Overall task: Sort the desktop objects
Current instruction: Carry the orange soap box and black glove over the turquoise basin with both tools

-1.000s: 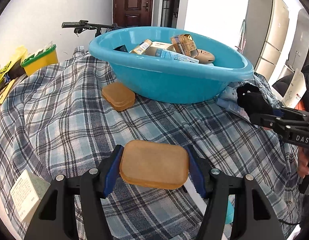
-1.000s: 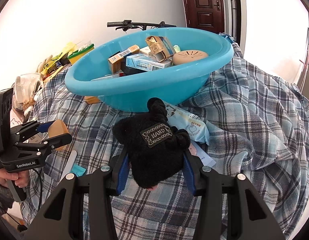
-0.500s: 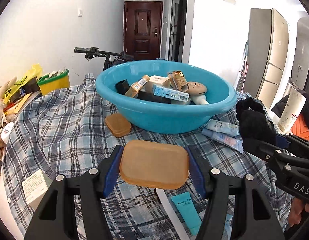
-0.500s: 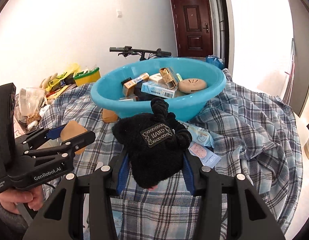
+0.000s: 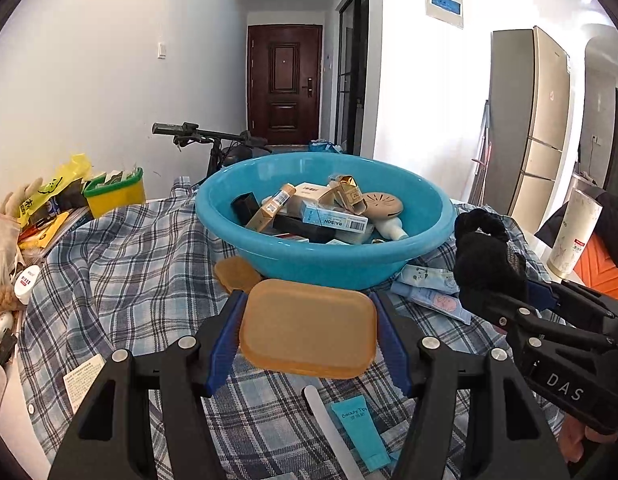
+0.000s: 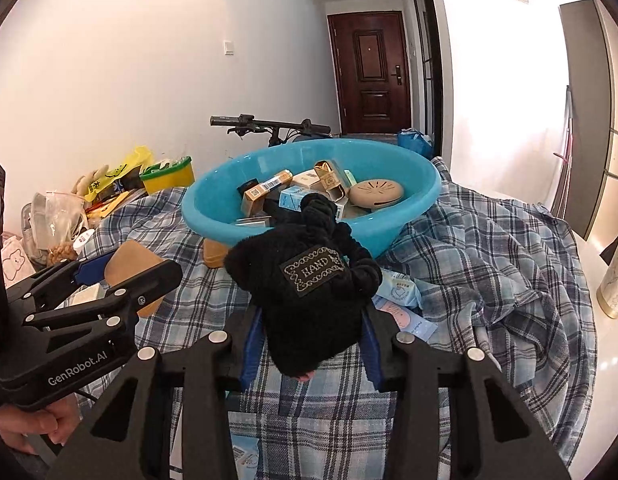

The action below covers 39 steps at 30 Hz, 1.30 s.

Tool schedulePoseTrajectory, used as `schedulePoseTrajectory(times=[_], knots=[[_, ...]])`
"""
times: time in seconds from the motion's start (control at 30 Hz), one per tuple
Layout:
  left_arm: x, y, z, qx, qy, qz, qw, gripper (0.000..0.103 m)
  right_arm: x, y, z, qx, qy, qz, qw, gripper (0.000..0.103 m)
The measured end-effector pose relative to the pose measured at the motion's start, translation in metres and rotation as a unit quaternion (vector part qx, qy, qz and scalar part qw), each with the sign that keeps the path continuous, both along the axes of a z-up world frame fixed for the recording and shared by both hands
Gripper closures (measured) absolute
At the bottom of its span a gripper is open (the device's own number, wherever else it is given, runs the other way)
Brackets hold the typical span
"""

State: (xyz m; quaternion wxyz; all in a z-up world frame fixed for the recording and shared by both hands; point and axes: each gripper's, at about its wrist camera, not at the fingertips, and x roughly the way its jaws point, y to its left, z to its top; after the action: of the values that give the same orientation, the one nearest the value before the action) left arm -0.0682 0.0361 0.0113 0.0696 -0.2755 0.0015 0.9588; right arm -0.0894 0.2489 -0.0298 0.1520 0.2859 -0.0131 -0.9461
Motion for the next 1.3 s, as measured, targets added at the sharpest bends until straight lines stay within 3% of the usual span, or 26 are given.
schedulePoseTrajectory(times=[0.2, 0.43, 0.6, 0.9, 1.03, 1.3], knots=[[0.000, 0.001, 0.021, -0.008, 0.029, -0.006, 0.9995, 0.038, 0.001, 0.001, 0.019, 0.004, 0.024, 0.000, 1.000, 0.063], [-0.004, 0.001, 0.079, -0.028, 0.105, -0.010, 0.9940, 0.038, -0.001, 0.000, 0.070, 0.029, 0.095, 0.000, 0.995, 0.063], [-0.005, 0.000, 0.114, 0.003, 0.133, -0.021, 0.9909, 0.038, 0.002, 0.006, 0.112, 0.005, 0.148, -0.018, 0.989, 0.063], [0.021, -0.006, 0.170, 0.030, 0.213, -0.012, 0.9765, 0.038, 0.021, 0.004, 0.163, -0.020, 0.212, -0.024, 0.977, 0.063], [0.031, -0.014, 0.186, 0.036, 0.236, 0.000, 0.9710, 0.038, 0.029, 0.000, 0.177, -0.016, 0.238, -0.025, 0.971, 0.063], [0.039, -0.018, 0.191, 0.037, 0.240, -0.001, 0.9701, 0.038, 0.039, 0.001, 0.177, -0.017, 0.246, -0.022, 0.969, 0.063]])
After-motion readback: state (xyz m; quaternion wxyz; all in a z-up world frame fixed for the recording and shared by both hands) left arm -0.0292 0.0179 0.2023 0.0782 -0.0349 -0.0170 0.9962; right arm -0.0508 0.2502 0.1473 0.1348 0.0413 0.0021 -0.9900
